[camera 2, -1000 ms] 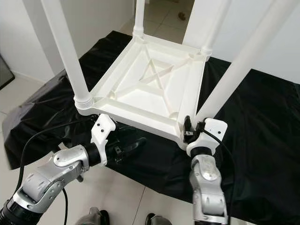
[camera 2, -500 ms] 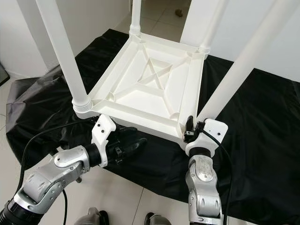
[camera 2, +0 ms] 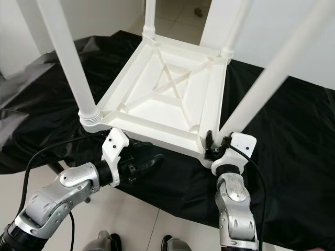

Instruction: Building children table

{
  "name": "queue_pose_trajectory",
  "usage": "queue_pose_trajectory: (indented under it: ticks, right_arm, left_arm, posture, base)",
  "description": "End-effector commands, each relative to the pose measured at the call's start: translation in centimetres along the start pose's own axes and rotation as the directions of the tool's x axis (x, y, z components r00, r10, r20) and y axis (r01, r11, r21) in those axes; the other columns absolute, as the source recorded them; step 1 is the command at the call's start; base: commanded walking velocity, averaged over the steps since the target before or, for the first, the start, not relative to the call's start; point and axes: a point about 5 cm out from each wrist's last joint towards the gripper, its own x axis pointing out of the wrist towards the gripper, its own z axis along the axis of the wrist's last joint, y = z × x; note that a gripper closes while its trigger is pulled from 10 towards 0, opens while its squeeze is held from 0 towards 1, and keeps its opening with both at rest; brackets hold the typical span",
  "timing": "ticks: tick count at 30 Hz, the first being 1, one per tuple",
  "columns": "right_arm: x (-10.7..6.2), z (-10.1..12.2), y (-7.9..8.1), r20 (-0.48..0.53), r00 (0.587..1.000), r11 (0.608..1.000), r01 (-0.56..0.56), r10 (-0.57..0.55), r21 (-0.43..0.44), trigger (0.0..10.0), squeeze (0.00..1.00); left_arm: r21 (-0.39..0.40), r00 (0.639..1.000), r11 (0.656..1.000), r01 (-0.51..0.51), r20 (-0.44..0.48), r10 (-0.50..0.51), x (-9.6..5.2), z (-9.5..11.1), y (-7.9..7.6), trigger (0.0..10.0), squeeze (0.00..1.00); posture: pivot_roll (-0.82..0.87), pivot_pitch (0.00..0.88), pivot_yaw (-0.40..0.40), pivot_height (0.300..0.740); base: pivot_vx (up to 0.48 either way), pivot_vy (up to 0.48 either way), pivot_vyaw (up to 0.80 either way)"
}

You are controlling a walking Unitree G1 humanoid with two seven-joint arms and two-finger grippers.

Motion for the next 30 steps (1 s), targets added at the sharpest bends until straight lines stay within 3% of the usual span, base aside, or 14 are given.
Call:
queue_pose_trajectory:
  ticks: [1,2,3,4,5,7,10,21,22,23,24,25,26,30]
  right_arm:
    - [0.2,-0.1,-0.4,-0.011,1.0,1.0,-0.013,0.013,0.004,10.0,1.0]
    - [0.4,0.0,-0.3,-0.015,0.997,0.997,-0.075,0.075,0.006,10.0,0.89]
    - [0.5,0.2,-0.2,-0.02,0.987,0.987,-0.158,0.158,-0.002,10.0,0.0]
    - [0.5,0.2,-0.2,-0.02,0.987,0.987,-0.158,0.158,-0.002,10.0,0.0]
    - [0.5,0.3,-0.1,-0.027,0.971,0.972,-0.236,0.236,0.001,10.0,0.0]
    - [0.3,0.6,-0.1,-0.038,0.909,0.908,-0.417,0.416,-0.029,10.0,0.0]
    - [0.2,0.9,-0.6,-0.048,0.836,0.834,-0.548,0.546,-0.055,10.0,0.0]
    - [1.5,0.9,-1.9,-0.098,0.752,0.745,-0.66,0.652,-0.1,10.0,0.0]
    - [1.8,0.9,-2.1,-0.108,0.738,0.732,-0.674,0.666,-0.1,8.9,0.0]
    - [1.8,0.9,-2.1,-0.108,0.738,0.732,-0.674,0.666,-0.1,8.9,0.0]
    - [2.1,0.8,-2.3,-0.114,0.724,0.718,-0.689,0.68,-0.097,4.9,0.0]
    - [2.1,0.8,-2.3,-0.114,0.724,0.718,-0.689,0.68,-0.097,4.9,0.0]
    - [2.3,0.8,-2.5,-0.119,0.713,0.707,-0.701,0.691,-0.093,0.0,0.0]
    - [2.6,0.6,-3.0,-0.127,0.691,0.687,-0.723,0.712,-0.082,0.0,0.0]
  left_arm:
    - [-0.002,0.997,0.997,0.077,-0.007,-0.077,0.1,-0.1,-0.6,10.0,0.0]
    - [-0.001,0.997,0.997,0.077,-0.007,-0.077,0.1,0.0,-0.6,10.0,0.0]
    - [-0.001,0.997,0.997,0.077,-0.007,-0.077,0.1,0.0,-0.6,10.0,0.0]
    - [-0.001,0.997,0.997,0.077,-0.007,-0.077,0.1,0.0,-0.6,10.0,0.0]
    - [0.0,0.997,0.997,0.077,-0.007,-0.077,0.1,0.0,-0.6,10.0,0.0]
    - [0.001,0.997,0.997,0.078,-0.008,-0.078,0.0,0.0,-0.5,10.0,0.0]
    - [0.004,0.997,0.997,0.077,-0.008,-0.077,0.0,0.1,-0.4,10.0,0.0]
    - [0.007,0.997,0.997,0.077,-0.01,-0.077,-0.1,0.2,-0.3,10.0,0.0]
    - [0.007,0.997,0.997,0.077,-0.011,-0.077,-0.2,0.2,-0.3,10.0,0.0]
    - [0.007,0.997,0.997,0.077,-0.011,-0.077,-0.2,0.2,-0.3,10.0,0.0]
    - [0.007,0.997,0.997,0.077,-0.012,-0.076,-0.2,0.2,-0.3,10.0,0.0]
    - [0.007,0.997,0.997,0.077,-0.012,-0.076,-0.2,0.2,-0.3,10.0,0.0]
    - [0.007,0.997,0.997,0.076,-0.013,-0.076,-0.3,0.2,-0.4,10.0,0.0]
    - [0.008,0.997,0.997,0.073,-0.015,-0.072,-0.4,0.2,-0.4,10.0,0.0]
  posture:
    - [0.02,0.141,-0.064,0.74]
    - [0.02,0.142,-0.062,0.74]
    - [0.02,0.141,-0.059,0.74]
    - [0.02,0.141,-0.059,0.74]
    - [0.02,0.142,-0.059,0.74]
    - [0.02,0.143,-0.054,0.74]
    - [0.02,0.144,-0.051,0.74]
    - [0.04,0.141,-0.05,0.74]
    - [0.04,0.141,-0.05,0.74]
    - [0.04,0.141,-0.05,0.74]
    - [0.04,0.141,-0.051,0.74]
    - [0.04,0.141,-0.051,0.74]
    - [0.05,0.141,-0.052,0.74]
    - [0.05,0.139,-0.056,0.74]
  base:
    - [0.0,0.0,0.0]
    - [0.0,0.0,0.0]
    - [0.0,0.0,0.0]
    - [0.0,0.0,0.0]
    - [0.0,0.0,0.0]
    - [0.0,0.0,0.0]
    - [0.0,0.0,0.0]
    - [0.0,0.0,0.0]
    - [0.0,0.0,0.0]
    - [0.0,0.0,0.0]
    - [0.0,0.0,0.0]
    - [0.0,0.0,0.0]
    - [0.0,0.0,0.0]
    - [0.0,0.0,0.0]
